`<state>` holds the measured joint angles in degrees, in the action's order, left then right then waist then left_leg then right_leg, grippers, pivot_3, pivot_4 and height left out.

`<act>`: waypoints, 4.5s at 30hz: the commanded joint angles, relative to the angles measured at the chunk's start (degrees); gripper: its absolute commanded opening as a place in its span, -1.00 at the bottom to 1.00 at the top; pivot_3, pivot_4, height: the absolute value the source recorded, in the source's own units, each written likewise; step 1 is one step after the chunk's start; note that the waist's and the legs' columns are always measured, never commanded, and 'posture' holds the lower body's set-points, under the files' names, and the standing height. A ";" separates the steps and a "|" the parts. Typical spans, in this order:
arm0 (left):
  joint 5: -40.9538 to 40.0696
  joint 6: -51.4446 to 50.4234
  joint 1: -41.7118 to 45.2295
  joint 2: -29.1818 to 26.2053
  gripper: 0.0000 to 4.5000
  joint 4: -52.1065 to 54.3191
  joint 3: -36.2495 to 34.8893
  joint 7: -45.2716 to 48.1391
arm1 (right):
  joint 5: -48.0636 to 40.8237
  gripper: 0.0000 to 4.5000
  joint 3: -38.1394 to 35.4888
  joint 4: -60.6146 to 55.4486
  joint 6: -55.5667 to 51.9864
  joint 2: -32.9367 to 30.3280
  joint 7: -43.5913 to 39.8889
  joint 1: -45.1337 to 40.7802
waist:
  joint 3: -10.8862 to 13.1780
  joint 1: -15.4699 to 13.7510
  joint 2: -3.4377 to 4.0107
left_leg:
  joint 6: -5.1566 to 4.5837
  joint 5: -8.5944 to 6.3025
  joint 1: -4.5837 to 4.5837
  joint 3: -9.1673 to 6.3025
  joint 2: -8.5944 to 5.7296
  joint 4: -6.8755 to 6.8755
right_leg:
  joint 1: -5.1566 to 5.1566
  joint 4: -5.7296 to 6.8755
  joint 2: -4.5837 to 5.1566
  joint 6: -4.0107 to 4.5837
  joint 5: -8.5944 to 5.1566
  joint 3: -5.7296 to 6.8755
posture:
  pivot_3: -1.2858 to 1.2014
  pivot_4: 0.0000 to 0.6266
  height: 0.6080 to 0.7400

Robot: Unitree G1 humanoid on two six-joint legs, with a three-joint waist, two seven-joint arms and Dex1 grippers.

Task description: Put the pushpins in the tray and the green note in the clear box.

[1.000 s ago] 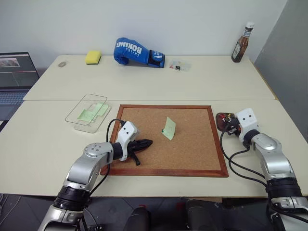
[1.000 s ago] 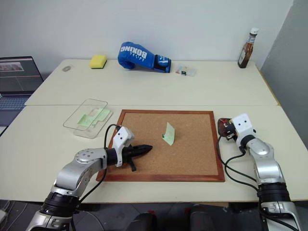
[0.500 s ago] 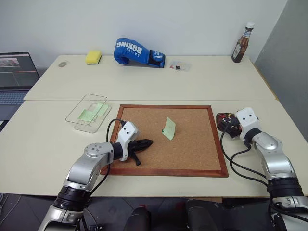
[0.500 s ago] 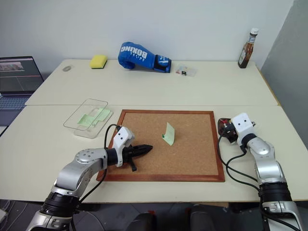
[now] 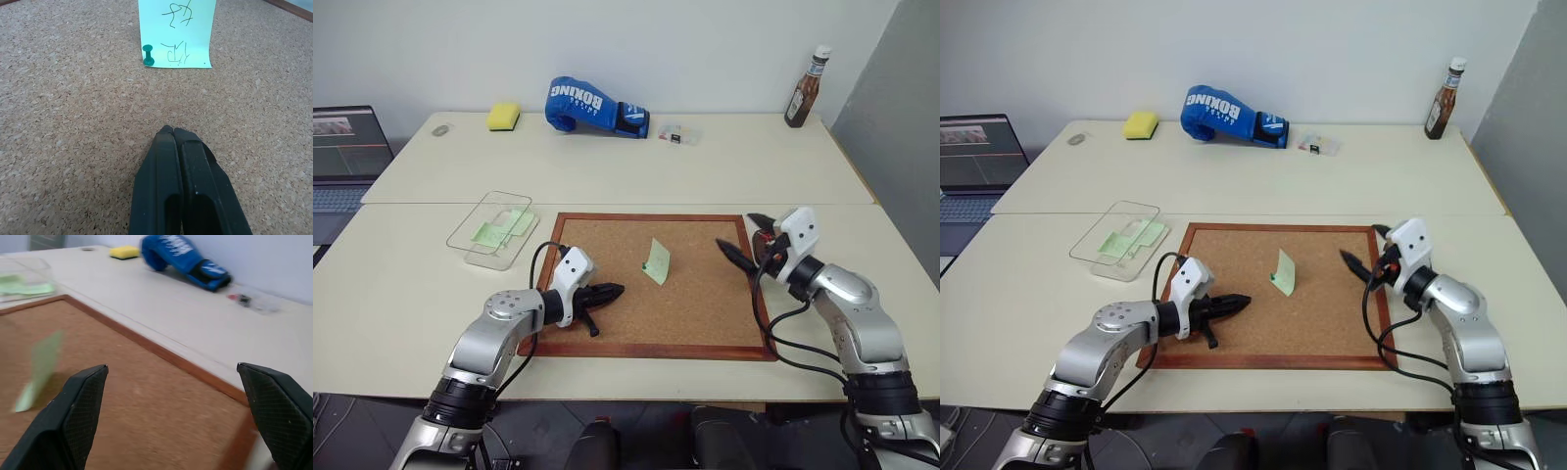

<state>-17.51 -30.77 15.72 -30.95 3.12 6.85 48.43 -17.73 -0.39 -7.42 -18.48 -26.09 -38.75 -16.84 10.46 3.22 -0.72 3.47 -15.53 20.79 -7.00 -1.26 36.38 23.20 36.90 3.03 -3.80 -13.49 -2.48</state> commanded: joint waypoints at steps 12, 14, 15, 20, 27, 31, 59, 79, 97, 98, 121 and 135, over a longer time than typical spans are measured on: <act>1.04 -1.80 -1.12 -1.19 -1.00 -2.11 1.26 1.03 | -0.53 0.99 16.42 10.73 -4.49 9.12 -10.67 -9.84 | 0.01 -0.03 -0.02 | 0.01 0.00 0.00 -0.05 -0.01 0.00 | 0.01 -0.01 -0.01 0.00 0.00 0.06 | 0.03 -0.52 1.00; 1.00 -1.69 -1.58 -1.15 -1.00 -1.87 1.09 0.90 | 0.09 0.99 16.55 14.13 -3.83 11.06 -10.34 -11.43 | 0.01 0.00 -0.02 | 0.01 0.00 0.01 -0.06 -0.01 0.00 | 0.01 0.00 -0.01 0.00 0.00 0.07 | 0.03 -0.52 1.00; 0.95 -1.76 -1.86 -1.08 -1.00 -1.54 1.06 0.77 | 0.25 0.99 16.42 15.72 -3.40 12.09 -10.25 -12.23 | 0.01 0.02 -0.02 | 0.01 0.00 0.01 -0.06 0.00 0.00 | 0.02 0.00 -0.01 0.00 0.00 0.07 | 0.03 -0.52 1.00; 0.87 -1.92 -2.13 -0.88 -1.00 -1.13 0.94 0.54 | 3.73 0.99 16.51 23.98 0.75 14.84 -9.49 -15.97 | 0.01 0.14 -0.02 | 0.01 0.00 0.00 -0.05 0.01 0.00 | 0.04 0.01 -0.01 0.01 0.01 0.06 | 0.03 -0.52 1.00; 0.86 -1.82 -2.54 -0.95 -1.00 -0.83 0.62 0.23 | 8.28 0.99 16.46 32.48 6.95 17.13 -8.44 -19.07 | 0.00 0.18 -0.02 | 0.01 0.00 -0.01 -0.03 0.00 -0.01 | 0.05 0.03 -0.01 0.01 0.01 0.05 | 0.03 -0.52 1.00; 0.81 -1.81 -2.92 -1.03 -1.00 -0.55 0.53 0.08 | 9.50 0.70 16.14 34.19 8.51 17.78 -8.22 -19.44 | -0.01 0.24 -0.02 | 0.01 0.00 -0.01 -0.04 0.00 -0.01 | 0.04 0.03 -0.01 0.01 0.01 0.05 | 0.03 -0.52 1.00; 1.03 -1.91 -2.89 -0.93 -1.00 0.05 1.29 -0.26 | 8.54 -0.99 11.49 30.45 4.83 18.53 -7.84 -19.46 | -0.01 0.28 -0.02 | 0.01 0.00 -0.03 -0.05 0.00 -0.01 | 0.04 0.06 -0.01 0.02 0.01 0.04 | 0.03 -0.52 1.00; 0.51 -1.06 -2.33 0.43 -1.00 -0.63 1.04 -0.82 | 6.40 -0.99 6.91 9.83 -4.18 8.59 -4.63 -22.77 | 0.00 0.16 -0.01 | 0.01 0.00 0.01 -0.04 -0.02 -0.08 | 0.08 0.03 0.00 0.03 0.00 0.04 | 0.03 -0.52 1.00; -19.02 -14.54 8.37 5.23 0.36 5.56 -10.90 -0.98 | 13.64 -1.00 14.35 5.51 4.37 0.03 -8.54 -16.07 | 0.16 -0.28 -0.22 | 0.03 0.01 0.15 -0.09 -0.05 -0.07 | 0.12 -0.04 0.02 0.02 0.00 0.08 | 0.03 -0.52 1.00; -19.89 -15.40 9.41 4.61 0.45 5.72 -11.16 -0.37 | 14.37 -1.00 15.02 5.91 5.99 -0.61 -9.00 -15.52 | 0.18 -0.28 -0.25 | 0.03 0.01 0.15 -0.08 -0.06 -0.07 | 0.12 -0.04 0.03 0.02 0.00 0.08 | 0.03 -0.52 1.00; -4.96 5.07 26.23 0.19 0.99 -9.60 5.11 19.61 | 19.72 -1.00 20.69 6.52 20.13 -1.64 -16.04 -17.27 | 0.35 -0.35 -0.42 | 0.12 0.06 0.17 -0.06 -0.06 -0.07 | 0.13 -0.05 0.02 0.02 0.00 0.06 | 0.03 -0.52 1.00; -3.84 5.96 27.44 4.95 0.38 -11.20 4.02 18.87 | 19.98 -1.00 20.40 5.08 18.74 -0.81 -15.81 -17.01 | 0.35 -0.29 -0.42 | 0.12 0.06 0.17 -0.08 -0.06 -0.07 | 0.13 -0.02 0.02 0.02 0.00 0.06 | 0.03 -0.52 1.00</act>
<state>-21.35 -25.77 41.92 -25.89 -8.27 12.04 67.00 2.27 20.65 0.16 0.37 -26.87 -54.58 -32.98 10.81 2.92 -1.14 3.59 -15.47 20.95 -7.09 -1.32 36.31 23.33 36.87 3.05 -3.78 -13.49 -2.42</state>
